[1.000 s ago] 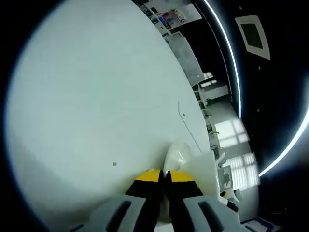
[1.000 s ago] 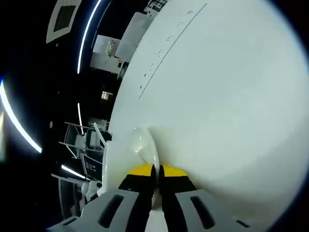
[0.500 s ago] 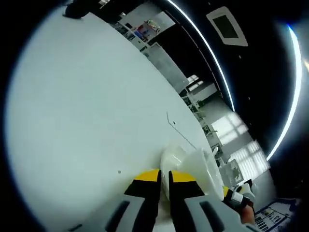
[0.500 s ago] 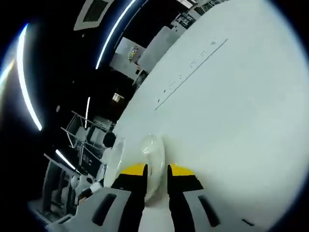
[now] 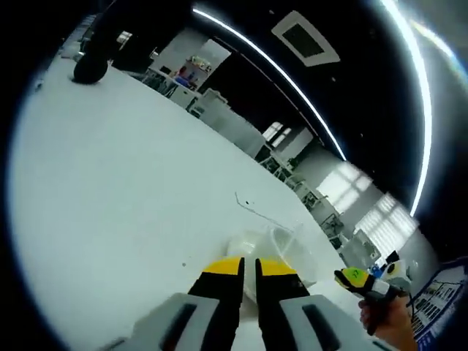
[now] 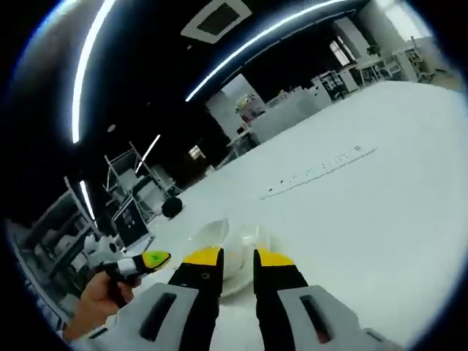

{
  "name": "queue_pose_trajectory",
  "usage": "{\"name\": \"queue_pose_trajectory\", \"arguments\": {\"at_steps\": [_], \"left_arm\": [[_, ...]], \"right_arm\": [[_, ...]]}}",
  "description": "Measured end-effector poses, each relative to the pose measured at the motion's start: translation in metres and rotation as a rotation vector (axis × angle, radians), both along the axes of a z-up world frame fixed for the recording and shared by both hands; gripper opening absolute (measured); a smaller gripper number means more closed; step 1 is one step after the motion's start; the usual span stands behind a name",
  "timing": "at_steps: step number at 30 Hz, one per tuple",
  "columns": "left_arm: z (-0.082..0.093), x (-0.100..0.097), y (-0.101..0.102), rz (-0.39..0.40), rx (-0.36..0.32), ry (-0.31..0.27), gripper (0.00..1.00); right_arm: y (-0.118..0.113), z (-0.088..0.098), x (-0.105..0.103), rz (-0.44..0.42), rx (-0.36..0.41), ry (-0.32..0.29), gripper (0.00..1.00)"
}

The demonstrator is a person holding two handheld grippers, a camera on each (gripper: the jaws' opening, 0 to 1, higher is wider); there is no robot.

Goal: Tidy tabletop coffee trays, cups and spoons，present forward

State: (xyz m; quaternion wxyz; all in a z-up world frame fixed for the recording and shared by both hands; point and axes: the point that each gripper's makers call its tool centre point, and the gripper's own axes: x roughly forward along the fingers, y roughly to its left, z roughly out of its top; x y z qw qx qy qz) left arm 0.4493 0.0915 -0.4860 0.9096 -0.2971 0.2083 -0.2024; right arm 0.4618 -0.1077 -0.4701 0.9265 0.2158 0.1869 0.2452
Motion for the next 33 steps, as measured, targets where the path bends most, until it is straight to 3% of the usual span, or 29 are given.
{"name": "queue_pose_trajectory", "arguments": {"at_steps": [3, 5, 7, 11, 16, 20, 22, 26, 29, 33], "left_arm": [[0.011, -0.014, 0.004, -0.001, 0.022, -0.058, 0.09], [0.014, -0.024, 0.009, -0.007, 0.074, -0.099, 0.09], [0.014, -0.022, 0.016, -0.011, 0.083, -0.127, 0.09], [0.035, -0.037, 0.022, -0.007, 0.108, -0.233, 0.11], [0.061, -0.049, 0.037, 0.037, 0.234, -0.373, 0.17], [0.069, -0.060, 0.044, 0.056, 0.287, -0.407, 0.18], [0.071, -0.063, 0.050, 0.077, 0.328, -0.426, 0.18], [0.070, -0.071, 0.065, 0.104, 0.378, -0.463, 0.18], [0.060, -0.071, 0.079, 0.116, 0.402, -0.461, 0.19], [0.058, -0.085, 0.088, 0.145, 0.430, -0.490, 0.20]], "right_arm": [[-0.001, 0.011, -0.008, 0.012, -0.052, -0.071, 0.18], [-0.001, 0.017, -0.016, 0.015, -0.079, -0.109, 0.18], [0.000, 0.027, -0.024, 0.029, -0.098, -0.158, 0.18], [0.001, 0.045, -0.044, 0.036, -0.118, -0.237, 0.21], [-0.005, 0.067, -0.063, 0.024, -0.172, -0.348, 0.25], [-0.008, 0.080, -0.079, 0.006, -0.266, -0.439, 0.27], [-0.009, 0.081, -0.086, -0.003, -0.290, -0.450, 0.30], [-0.025, 0.079, -0.083, -0.049, -0.387, -0.502, 0.32], [-0.033, 0.069, -0.081, -0.054, -0.404, -0.491, 0.35], [-0.048, 0.062, -0.090, -0.085, -0.427, -0.496, 0.37]]}}
